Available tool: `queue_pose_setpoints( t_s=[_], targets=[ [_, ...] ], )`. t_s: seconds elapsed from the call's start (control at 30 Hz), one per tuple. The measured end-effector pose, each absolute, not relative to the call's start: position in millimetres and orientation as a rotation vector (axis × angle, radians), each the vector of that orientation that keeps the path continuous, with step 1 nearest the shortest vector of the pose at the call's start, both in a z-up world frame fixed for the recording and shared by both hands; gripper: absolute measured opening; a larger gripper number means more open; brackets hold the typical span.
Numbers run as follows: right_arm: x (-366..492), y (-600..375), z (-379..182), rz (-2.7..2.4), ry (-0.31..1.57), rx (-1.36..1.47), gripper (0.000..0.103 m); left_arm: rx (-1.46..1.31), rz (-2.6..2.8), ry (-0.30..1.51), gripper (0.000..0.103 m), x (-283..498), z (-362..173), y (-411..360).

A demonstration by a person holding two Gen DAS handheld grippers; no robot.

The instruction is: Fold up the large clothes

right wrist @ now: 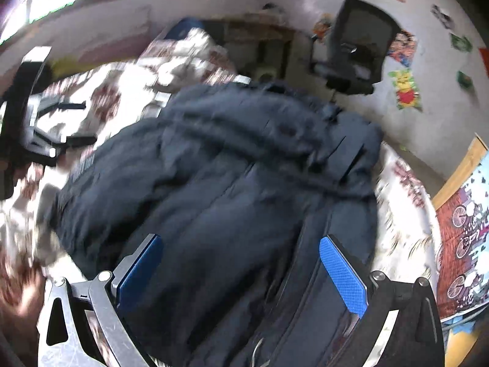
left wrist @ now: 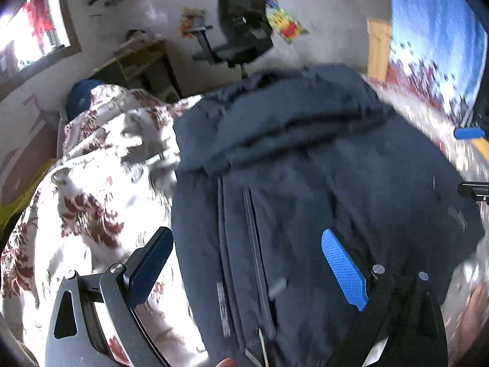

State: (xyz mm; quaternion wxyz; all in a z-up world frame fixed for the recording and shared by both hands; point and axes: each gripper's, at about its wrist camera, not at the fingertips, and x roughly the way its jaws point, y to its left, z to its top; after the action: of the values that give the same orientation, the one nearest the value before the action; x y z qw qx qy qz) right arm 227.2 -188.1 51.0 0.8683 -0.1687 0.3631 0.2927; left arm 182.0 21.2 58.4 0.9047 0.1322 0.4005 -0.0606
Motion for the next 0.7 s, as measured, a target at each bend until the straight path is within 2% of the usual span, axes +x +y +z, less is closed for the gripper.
queue_pose_setpoints(
  t_s=[0.27, 0.5, 0.7],
  targets=[
    [184.1, -173.2, -5.2, 0.716, 0.841, -0.552, 0.103, 0.364, -0.132, 0.871, 0.096, 148.9, 21.6, 25.0],
    [161.4, -160.0, -25.4, 0.749, 0.823, -0.648, 0.103, 0.477, -0.185, 0.8, 0.096, 112.4, 9.8, 16.5],
    [141.3, -151.5, -48.2, 0.757, 0.805, -0.768, 0.103, 0.567, -0.271, 0.861, 0.096, 98.6, -13.1, 10.9]
  ],
)
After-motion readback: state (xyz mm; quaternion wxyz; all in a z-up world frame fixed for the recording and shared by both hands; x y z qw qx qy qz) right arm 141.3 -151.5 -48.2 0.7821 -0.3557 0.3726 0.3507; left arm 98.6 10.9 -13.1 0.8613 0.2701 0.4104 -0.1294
